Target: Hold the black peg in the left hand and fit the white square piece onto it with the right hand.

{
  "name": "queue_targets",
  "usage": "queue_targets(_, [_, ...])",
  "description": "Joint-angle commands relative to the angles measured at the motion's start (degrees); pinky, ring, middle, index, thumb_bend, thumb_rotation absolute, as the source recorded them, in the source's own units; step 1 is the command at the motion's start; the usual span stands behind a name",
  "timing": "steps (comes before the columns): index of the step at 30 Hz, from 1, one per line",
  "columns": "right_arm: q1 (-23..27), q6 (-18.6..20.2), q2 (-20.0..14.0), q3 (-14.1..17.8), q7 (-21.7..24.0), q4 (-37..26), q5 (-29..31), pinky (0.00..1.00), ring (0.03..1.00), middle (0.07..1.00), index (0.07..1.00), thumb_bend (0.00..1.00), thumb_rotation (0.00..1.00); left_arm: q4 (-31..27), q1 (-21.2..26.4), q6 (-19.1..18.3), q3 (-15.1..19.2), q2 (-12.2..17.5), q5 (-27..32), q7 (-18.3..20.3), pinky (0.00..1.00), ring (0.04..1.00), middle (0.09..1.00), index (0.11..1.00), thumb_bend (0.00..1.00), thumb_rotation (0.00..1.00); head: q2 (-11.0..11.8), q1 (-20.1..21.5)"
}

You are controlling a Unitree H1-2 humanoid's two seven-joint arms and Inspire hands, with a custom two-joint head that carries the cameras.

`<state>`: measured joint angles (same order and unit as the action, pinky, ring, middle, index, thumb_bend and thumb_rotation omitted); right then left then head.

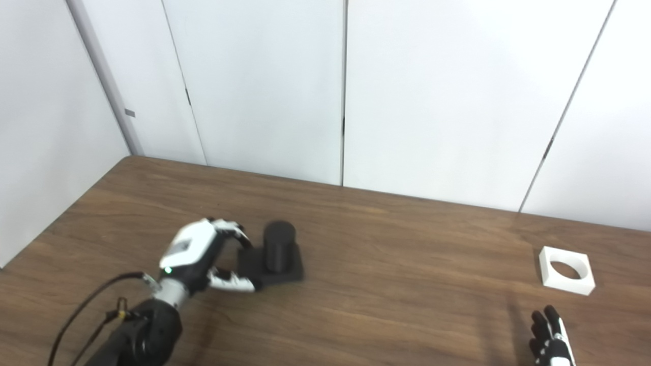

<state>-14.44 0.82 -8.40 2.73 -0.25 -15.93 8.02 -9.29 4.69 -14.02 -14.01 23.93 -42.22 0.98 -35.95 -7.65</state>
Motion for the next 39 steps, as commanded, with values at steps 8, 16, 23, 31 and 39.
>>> queue_targets(8, [0.51,0.52,1.83,-1.37,-0.01,-2.52,-1.89,0.93,0.95,0.953,1.0,0.47,0.99,-4.68,-2.29,6.0,-3.86,-0.16,-3.4,3.0,1.0,0.932,0.855,0.488,0.51,0.06,-2.33,2.69])
queue_targets(16, [0.59,4.14,3.06,-2.48,-1.48,-5.11,-3.53,0.92,0.928,0.927,0.988,0.52,0.94,-4.4,-6.33,15.58,-9.16,-1.2,-4.76,2.47,1.0,0.934,0.836,0.487,0.51,0.06,-5.1,6.11])
queue_targets(23, [1.05,5.75,3.61,-3.47,-2.55,-5.96,-4.47,0.94,0.924,0.914,0.979,0.52,0.95,-3.37,-8.3,18.86,-12.46,-3.4,-8.4,1.72,1.0,0.958,0.853,0.486,0.51,0.06,-7.32,8.35])
queue_targets(31, [1.81,8.17,3.78,-3.84,-3.05,-7.05,-3.73,0.96,0.922,0.912,0.965,0.54,0.93,-4.63,-11.5,18.4,-13.65,-5.72,-10.92,2.29,1.0,0.954,0.837,0.486,0.51,0.05,-10.21,9.61])
queue_targets(39, [2.47,9.03,3.42,-4.46,-3.6,-7.32,-4.97,0.95,0.92,0.908,0.969,0.56,0.96,-4.51,-15.11,15.84,-13.05,-8.86,-14.41,-0.44,1.0,0.943,0.832,0.486,0.51,0.05,-11.32,9.87])
